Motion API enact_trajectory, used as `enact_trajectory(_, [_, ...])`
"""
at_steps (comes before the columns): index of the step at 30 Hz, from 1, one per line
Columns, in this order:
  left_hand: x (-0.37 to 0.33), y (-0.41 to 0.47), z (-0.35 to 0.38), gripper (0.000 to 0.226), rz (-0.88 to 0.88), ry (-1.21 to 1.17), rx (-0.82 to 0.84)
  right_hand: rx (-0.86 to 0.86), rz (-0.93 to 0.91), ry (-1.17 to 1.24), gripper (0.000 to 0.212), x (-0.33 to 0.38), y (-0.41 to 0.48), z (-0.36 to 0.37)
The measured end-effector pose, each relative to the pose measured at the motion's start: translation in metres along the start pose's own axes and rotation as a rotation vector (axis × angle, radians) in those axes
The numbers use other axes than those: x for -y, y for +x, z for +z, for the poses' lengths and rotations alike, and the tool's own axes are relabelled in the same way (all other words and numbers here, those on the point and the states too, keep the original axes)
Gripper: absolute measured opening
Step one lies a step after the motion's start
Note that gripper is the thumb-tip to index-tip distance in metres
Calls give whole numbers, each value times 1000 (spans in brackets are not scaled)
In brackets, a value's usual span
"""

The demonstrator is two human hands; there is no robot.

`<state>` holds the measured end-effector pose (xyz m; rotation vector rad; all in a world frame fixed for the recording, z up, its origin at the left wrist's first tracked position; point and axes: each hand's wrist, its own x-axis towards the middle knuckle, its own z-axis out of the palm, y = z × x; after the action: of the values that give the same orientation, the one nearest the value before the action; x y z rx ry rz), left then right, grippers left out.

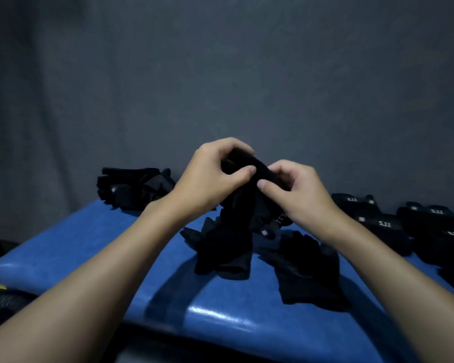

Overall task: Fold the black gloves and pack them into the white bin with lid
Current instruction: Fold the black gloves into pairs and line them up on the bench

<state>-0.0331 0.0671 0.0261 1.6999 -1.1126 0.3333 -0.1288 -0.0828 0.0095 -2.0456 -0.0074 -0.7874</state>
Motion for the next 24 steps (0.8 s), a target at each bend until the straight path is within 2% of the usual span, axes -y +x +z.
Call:
enact_trajectory(4, [1,-7,5,49,-160,-89,158,-94,93,156,4,-2,-16,-21])
enact_trajectory(6, [4,-12,12,47,-248,-169,187,-132,146,242,4,-4,-25,-31])
enact_trajectory(8, [4,-15,21,41,-257,-198,199,-141,168,262,5,-6,-33,-40])
enact_trajectory(14, [-12,-17,40,41,-228,-343,176,-90,143,96,39,-3,-45,-58])
enact_trajectory(19, [-13,-23,54,38,-215,-364,142,-146,36,-199,24,-12,-51,-65])
enact_trajectory(24, [-6,-29,66,39,-199,-291,141,-44,319,-78,23,-20,-71,-66])
